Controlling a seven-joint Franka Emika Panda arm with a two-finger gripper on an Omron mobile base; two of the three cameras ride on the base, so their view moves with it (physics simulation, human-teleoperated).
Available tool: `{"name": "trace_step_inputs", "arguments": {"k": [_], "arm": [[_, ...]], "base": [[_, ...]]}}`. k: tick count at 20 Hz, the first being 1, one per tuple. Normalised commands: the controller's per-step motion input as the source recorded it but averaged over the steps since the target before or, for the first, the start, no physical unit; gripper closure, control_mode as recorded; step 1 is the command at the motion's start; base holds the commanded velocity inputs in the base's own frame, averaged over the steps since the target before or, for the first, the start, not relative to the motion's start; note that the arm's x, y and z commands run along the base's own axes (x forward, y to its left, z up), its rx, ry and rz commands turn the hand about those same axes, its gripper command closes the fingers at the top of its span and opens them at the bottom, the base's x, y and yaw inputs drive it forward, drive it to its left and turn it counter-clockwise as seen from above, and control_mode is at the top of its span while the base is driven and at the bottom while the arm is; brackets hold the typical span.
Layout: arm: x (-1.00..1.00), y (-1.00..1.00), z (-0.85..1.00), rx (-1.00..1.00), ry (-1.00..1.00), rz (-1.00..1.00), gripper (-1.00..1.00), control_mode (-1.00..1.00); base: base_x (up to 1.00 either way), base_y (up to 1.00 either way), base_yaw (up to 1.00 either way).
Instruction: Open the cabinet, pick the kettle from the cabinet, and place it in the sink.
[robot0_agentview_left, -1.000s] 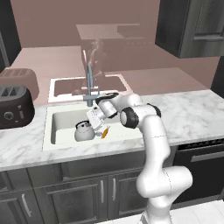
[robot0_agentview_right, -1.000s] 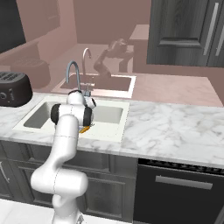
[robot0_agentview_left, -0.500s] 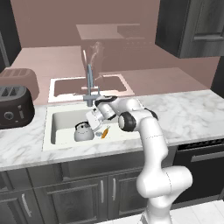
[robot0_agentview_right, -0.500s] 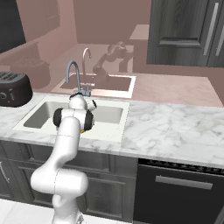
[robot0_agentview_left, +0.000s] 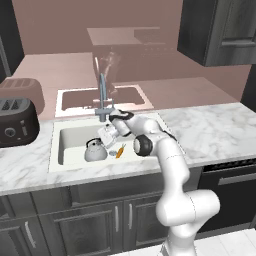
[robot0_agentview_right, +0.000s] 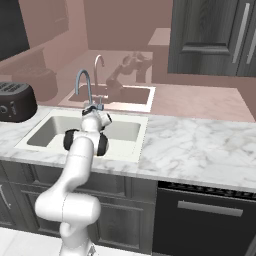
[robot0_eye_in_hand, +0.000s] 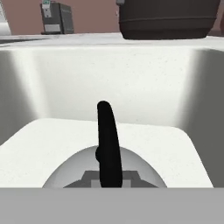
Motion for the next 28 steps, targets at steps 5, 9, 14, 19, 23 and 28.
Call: {"name": "trace_step_inputs", "arguments": {"k": [5, 9, 14, 19, 23, 28], "arm": [[0.1, 0.04, -0.14, 0.0, 0.04, 0.1, 1.0, -1.0], [0.0, 0.07, -0.14, 0.0, 0.0, 0.12, 1.0, -1.0], [-0.03, 0.09, -0.11, 0.0, 0.0, 0.1, -1.0, -1.0], [-0.08, 0.09, -0.13, 0.0, 0.0, 0.08, -1.0, -1.0], [-0.1, 0.05, -0.01, 0.0, 0.01, 0.04, -1.0, -1.0], [-0.14, 0.05, 0.0, -0.03, 0.0, 0.01, -1.0, -1.0]], "base": [[0.0, 0.0, 0.0], [0.0, 0.0, 0.0], [0.0, 0.0, 0.0], [0.0, 0.0, 0.0], [0.0, 0.0, 0.0], [0.0, 0.0, 0.0]]}}
